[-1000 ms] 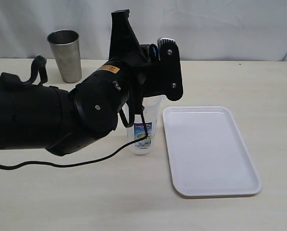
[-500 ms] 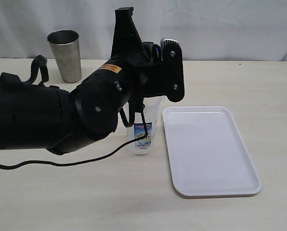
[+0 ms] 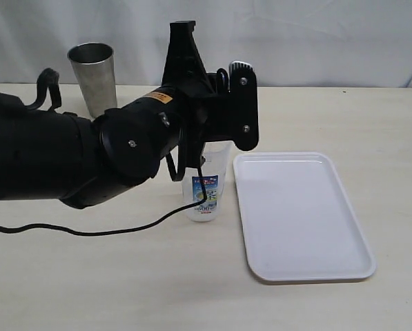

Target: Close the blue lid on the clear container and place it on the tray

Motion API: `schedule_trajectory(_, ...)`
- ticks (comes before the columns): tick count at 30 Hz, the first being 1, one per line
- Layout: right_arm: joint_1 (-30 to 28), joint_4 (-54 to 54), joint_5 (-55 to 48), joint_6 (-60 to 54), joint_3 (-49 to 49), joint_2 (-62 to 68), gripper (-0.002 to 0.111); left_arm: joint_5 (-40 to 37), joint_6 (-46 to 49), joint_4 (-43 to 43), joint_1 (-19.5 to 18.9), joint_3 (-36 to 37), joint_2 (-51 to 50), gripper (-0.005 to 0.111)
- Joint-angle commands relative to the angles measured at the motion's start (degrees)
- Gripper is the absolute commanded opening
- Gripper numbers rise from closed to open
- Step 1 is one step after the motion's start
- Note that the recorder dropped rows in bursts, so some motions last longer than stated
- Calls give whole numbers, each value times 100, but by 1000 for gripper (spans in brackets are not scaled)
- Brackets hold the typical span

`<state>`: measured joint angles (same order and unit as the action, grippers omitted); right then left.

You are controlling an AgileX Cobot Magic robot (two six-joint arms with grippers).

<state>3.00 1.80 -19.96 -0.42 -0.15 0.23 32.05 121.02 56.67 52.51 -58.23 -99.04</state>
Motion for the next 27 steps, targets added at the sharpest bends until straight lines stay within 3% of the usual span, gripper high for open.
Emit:
schedule_trajectory(1, -21, -5, 12, -15, 15, -23, 4, -2, 133, -38, -143, -57, 30, 0)
schedule_trajectory(13, -21, -5, 12, -15, 15, -23, 4, 23, 136, -693, -196, -57, 30, 0)
schedule_trajectory(19, -21, -5, 12, -15, 15, -23, 4, 888, 136, -695, -30, -46, 30, 0)
schedule_trajectory(27, -21, -5, 12, -15, 15, -23, 4, 1336, 136, -712, 115, 264, 30, 0)
